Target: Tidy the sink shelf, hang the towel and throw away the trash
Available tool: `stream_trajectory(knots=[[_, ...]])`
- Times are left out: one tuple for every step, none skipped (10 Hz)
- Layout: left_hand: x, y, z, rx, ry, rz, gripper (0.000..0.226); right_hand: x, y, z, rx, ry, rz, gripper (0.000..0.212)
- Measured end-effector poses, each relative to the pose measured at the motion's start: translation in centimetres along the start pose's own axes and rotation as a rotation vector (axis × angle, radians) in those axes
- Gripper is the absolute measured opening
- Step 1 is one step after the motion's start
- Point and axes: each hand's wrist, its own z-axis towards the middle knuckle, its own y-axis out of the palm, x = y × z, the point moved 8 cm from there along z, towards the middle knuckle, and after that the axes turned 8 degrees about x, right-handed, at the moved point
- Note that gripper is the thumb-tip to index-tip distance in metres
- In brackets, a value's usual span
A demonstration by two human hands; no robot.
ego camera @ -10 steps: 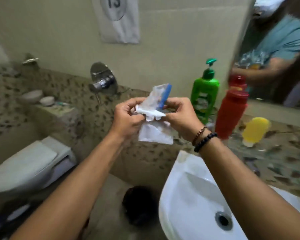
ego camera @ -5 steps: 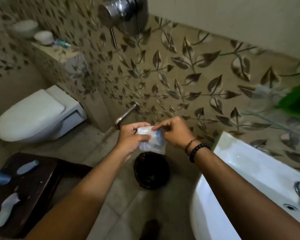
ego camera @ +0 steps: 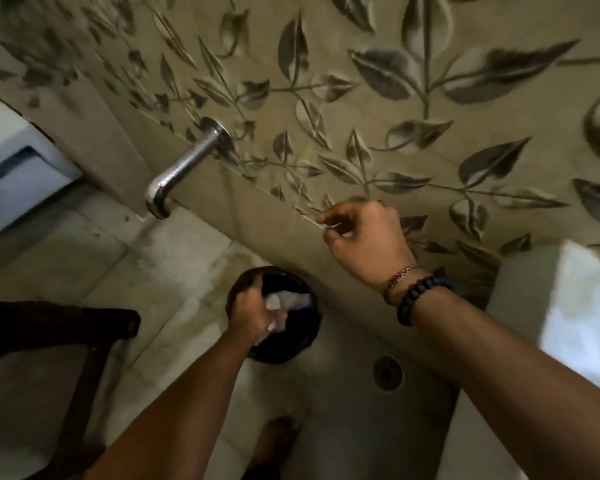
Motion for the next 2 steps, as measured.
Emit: stream_trajectory(knots=[[-1.8, 0.9, 1.3, 0.002, -0.033, 0.043, 0.063, 1.8, 1.0, -0.1, -0.016, 0.051, 0.000, 0.018], [-3.0, 0.7, 1.7, 0.046, -0.039, 0.085, 0.044, 2.1, 1.0, 0.0, 0.008, 0.096, 0.018, 0.017]])
